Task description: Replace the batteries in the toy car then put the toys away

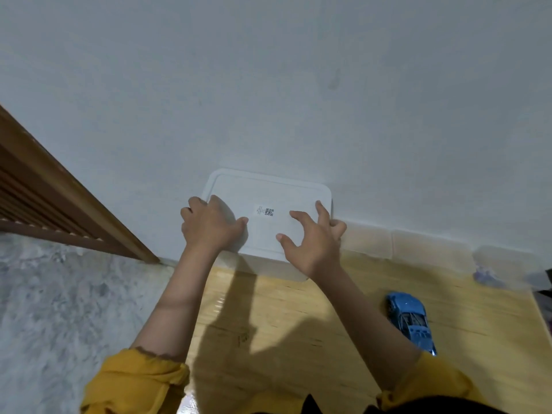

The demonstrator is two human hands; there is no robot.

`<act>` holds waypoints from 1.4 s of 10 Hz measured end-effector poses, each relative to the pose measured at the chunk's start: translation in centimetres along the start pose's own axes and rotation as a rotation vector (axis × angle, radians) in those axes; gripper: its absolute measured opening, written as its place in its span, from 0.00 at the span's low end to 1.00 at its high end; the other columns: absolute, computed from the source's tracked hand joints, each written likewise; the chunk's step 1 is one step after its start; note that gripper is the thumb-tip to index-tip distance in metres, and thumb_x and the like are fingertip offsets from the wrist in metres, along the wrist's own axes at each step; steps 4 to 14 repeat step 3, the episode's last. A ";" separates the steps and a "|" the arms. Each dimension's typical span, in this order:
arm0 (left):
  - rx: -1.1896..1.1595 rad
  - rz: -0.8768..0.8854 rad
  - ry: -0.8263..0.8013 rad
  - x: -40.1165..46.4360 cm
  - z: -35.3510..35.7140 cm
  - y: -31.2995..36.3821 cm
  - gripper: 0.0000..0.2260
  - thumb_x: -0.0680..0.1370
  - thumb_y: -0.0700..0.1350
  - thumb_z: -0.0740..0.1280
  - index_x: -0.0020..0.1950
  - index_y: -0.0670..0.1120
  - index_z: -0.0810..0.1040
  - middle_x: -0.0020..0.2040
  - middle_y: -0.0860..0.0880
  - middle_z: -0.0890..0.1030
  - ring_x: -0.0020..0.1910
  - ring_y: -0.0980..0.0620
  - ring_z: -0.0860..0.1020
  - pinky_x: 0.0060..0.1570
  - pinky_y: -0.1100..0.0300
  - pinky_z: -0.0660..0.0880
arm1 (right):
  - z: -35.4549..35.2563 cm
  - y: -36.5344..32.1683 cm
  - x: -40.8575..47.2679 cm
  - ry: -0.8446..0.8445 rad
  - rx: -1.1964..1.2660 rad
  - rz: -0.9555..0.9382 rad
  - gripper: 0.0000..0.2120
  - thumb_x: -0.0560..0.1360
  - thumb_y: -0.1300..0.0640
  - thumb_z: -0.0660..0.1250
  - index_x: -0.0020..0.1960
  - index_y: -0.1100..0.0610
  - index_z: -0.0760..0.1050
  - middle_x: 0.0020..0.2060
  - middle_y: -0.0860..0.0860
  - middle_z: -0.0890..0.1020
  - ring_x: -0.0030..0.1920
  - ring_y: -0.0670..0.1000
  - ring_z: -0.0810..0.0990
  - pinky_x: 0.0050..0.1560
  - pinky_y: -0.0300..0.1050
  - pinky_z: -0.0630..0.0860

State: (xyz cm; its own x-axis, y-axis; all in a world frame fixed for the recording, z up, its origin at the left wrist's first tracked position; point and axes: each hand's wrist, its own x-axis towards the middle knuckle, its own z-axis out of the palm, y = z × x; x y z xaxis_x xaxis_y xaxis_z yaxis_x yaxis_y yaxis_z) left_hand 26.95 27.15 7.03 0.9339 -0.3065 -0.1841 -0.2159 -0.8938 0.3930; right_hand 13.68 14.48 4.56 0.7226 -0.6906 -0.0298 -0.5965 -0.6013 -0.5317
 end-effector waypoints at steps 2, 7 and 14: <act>0.054 0.013 -0.028 0.0 0.6 -0.4 0.36 0.73 0.64 0.64 0.73 0.45 0.59 0.69 0.41 0.60 0.67 0.39 0.60 0.64 0.46 0.64 | 0.6 -0.3 -0.9 0.098 -0.079 -0.042 0.24 0.71 0.40 0.64 0.65 0.44 0.69 0.75 0.52 0.57 0.67 0.60 0.57 0.67 0.57 0.61; -0.061 0.017 -0.039 -0.1 -0.3 -0.7 0.35 0.72 0.62 0.67 0.71 0.44 0.62 0.69 0.41 0.62 0.68 0.39 0.60 0.63 0.46 0.66 | -0.1 0.2 -0.8 0.031 0.087 0.002 0.27 0.71 0.39 0.66 0.68 0.44 0.66 0.75 0.52 0.53 0.72 0.59 0.50 0.73 0.56 0.54; -0.061 0.017 -0.039 -0.1 -0.3 -0.7 0.35 0.72 0.62 0.67 0.71 0.44 0.62 0.69 0.41 0.62 0.68 0.39 0.60 0.63 0.46 0.66 | -0.1 0.2 -0.8 0.031 0.087 0.002 0.27 0.71 0.39 0.66 0.68 0.44 0.66 0.75 0.52 0.53 0.72 0.59 0.50 0.73 0.56 0.54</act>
